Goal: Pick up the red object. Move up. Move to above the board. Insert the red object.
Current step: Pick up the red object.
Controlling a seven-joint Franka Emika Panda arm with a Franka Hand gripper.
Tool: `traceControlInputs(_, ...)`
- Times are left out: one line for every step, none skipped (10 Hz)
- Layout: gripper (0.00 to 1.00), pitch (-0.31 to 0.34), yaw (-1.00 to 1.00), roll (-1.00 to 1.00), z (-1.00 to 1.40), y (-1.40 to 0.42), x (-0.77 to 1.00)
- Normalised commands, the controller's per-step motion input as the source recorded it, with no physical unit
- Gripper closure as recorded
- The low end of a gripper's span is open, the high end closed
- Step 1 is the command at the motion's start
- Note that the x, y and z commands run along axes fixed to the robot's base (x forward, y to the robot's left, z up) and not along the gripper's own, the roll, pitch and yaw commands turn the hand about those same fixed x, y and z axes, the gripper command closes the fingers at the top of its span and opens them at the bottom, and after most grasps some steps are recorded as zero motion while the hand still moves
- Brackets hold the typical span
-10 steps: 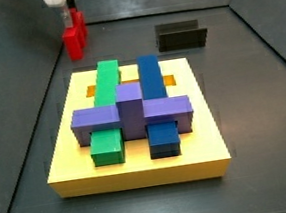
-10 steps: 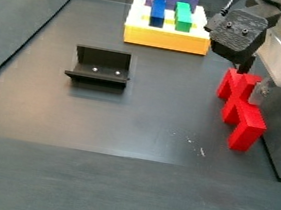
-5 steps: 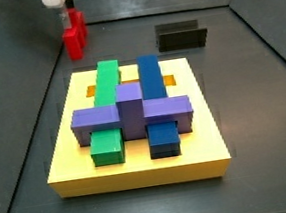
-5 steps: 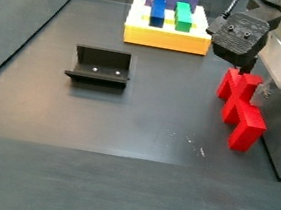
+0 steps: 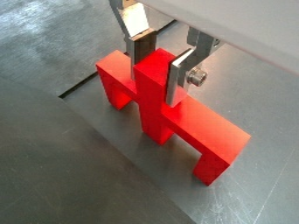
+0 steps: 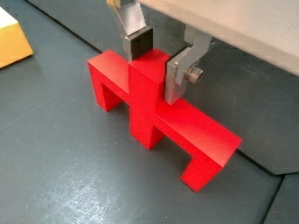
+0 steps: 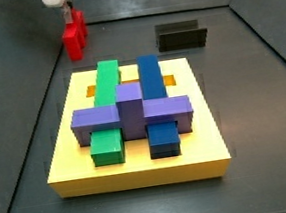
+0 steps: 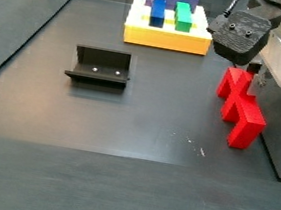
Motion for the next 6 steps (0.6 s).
traceControlInputs(1.00,0.000,0.00,0.00,0.00,0.00,0.00)
traceControlInputs(1.00,0.000,0.00,0.00,0.00,0.00,0.00)
traceControlInputs(1.00,0.000,0.00,0.00,0.00,0.00,0.00)
traceControlInputs(1.00,0.000,0.00,0.00,0.00,0.00,0.00)
traceControlInputs(1.00,0.000,0.00,0.00,0.00,0.00,0.00)
traceControlInputs(1.00,0.000,0.00,0.00,0.00,0.00,0.00)
